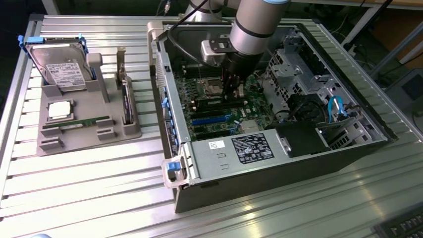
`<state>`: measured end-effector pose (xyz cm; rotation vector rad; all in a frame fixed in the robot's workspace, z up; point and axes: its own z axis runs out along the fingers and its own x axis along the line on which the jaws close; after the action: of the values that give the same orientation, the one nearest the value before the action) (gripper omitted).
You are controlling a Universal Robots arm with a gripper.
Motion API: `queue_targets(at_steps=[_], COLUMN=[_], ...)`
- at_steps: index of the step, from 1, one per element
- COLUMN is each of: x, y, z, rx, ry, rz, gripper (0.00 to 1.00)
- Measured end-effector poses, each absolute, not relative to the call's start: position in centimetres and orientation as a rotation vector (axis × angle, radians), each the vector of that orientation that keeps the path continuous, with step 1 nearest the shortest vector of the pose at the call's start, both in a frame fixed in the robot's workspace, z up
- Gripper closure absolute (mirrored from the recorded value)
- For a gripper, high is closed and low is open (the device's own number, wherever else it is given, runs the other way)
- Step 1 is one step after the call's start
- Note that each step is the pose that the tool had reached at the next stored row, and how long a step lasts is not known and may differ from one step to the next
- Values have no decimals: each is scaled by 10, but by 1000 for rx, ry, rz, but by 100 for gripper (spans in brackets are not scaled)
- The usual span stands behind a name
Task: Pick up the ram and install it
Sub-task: 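Insert the ram into the slot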
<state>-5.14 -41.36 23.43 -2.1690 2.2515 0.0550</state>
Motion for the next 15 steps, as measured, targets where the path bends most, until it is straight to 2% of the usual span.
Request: queue_targets(at_steps=[15], x=[-51], y=[-414], z=[232], rx=[-2176], ry=[2245], rz=[54], gripper=[86])
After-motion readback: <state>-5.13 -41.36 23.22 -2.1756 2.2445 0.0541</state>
